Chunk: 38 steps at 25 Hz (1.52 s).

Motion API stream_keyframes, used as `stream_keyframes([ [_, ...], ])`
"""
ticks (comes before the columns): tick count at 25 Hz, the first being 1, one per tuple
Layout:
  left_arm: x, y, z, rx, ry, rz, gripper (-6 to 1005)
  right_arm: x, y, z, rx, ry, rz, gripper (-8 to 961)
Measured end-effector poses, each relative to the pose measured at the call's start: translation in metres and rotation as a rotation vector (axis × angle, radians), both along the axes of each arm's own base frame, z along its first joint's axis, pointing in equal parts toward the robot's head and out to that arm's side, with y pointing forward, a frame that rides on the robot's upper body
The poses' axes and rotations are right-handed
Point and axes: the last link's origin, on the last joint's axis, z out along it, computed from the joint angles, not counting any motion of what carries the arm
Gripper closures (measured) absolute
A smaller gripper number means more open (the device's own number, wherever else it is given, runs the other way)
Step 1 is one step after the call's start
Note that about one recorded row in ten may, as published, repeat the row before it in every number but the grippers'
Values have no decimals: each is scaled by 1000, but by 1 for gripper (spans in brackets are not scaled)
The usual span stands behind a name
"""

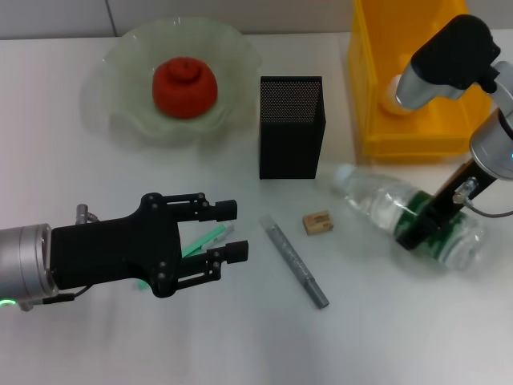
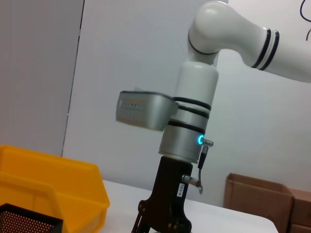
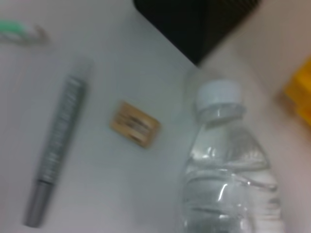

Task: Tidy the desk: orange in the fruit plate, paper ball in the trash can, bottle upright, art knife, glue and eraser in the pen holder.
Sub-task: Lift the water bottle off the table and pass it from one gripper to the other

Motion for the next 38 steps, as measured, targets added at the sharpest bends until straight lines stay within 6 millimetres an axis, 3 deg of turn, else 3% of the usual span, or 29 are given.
stream_keyframes([
  [14,1,1,0,3,-3,-3,472,1,-29,22,73,201,101,190],
  [19,3,2,3,14,-23,2,472,-9,-37,28,111,310,190,190],
  [27,7,8,27,59,-187,105,472,-17,-42,31,182,492,344,191],
  [28,7,13,37,66,-235,154,472,-18,-43,30,182,531,373,191],
  [38,9,18,50,48,-310,208,469,-21,-56,16,189,850,578,191],
])
